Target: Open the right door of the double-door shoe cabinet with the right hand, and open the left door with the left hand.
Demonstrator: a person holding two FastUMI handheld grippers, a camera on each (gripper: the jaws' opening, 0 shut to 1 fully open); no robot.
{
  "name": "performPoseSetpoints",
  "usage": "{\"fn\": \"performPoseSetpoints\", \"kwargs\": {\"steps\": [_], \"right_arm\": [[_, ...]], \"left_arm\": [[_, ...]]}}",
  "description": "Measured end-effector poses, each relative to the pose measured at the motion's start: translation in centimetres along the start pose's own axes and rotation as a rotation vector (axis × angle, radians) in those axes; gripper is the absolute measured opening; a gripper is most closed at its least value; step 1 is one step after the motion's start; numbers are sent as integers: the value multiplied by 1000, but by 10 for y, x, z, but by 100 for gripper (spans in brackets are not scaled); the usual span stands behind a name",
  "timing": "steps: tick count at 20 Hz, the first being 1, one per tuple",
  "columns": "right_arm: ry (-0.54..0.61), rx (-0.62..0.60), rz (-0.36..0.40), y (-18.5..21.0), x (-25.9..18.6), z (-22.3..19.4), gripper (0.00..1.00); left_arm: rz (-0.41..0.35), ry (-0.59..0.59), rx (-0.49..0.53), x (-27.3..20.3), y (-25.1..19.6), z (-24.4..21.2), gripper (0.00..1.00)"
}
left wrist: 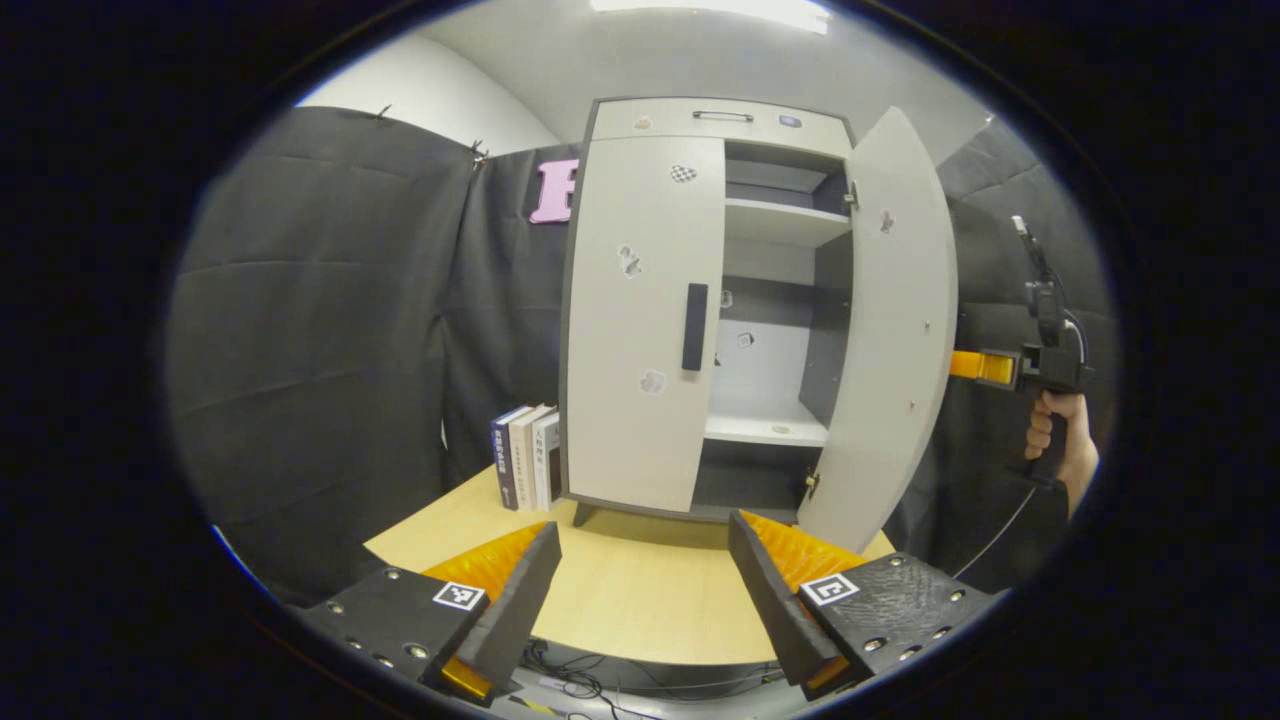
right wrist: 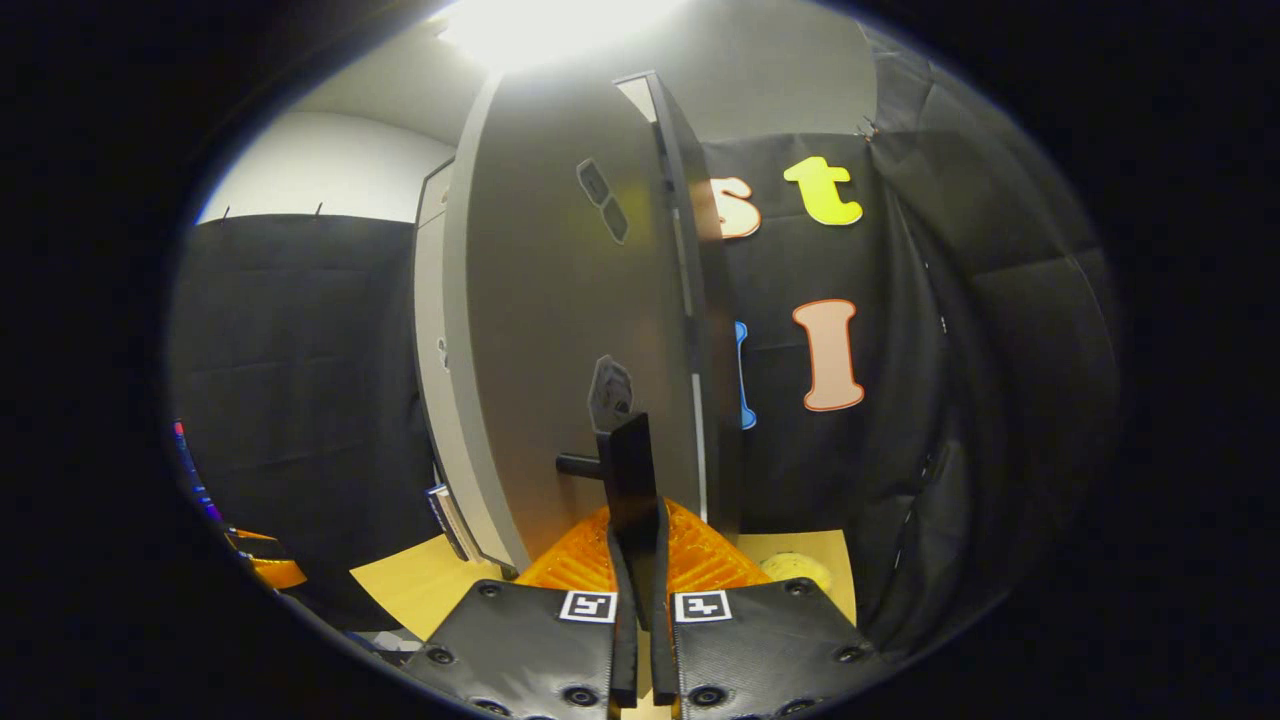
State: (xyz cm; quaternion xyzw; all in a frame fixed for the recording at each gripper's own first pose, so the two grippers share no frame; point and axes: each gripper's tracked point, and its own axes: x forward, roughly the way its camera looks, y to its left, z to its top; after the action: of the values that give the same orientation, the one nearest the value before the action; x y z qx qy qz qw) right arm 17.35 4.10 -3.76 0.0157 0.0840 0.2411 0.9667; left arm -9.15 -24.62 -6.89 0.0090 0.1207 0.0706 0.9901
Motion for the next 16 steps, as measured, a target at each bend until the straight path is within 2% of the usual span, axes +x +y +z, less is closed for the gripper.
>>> {"fn": "performPoseSetpoints", "kwargs": {"steps": [1, 2, 7, 12, 16], "right_arm": [[0, -3, 9, 0, 1, 0, 3], [4, 1, 19, 3, 2, -1, 7], [-23, 24, -39, -4, 3, 4, 7], [2, 49, -112, -6, -1, -1, 7], [26, -5, -198, -18, -10, -3, 6]], "left_arm": [[-6, 2, 4, 1, -2, -1, 98], [-12, 5, 8, 2, -3, -1, 98], [-20, 11, 17, 9, 4, 1, 98], [-2, 6, 24, 32, 43, 14, 98], [-6, -17, 2, 60, 80, 28, 100]]}}
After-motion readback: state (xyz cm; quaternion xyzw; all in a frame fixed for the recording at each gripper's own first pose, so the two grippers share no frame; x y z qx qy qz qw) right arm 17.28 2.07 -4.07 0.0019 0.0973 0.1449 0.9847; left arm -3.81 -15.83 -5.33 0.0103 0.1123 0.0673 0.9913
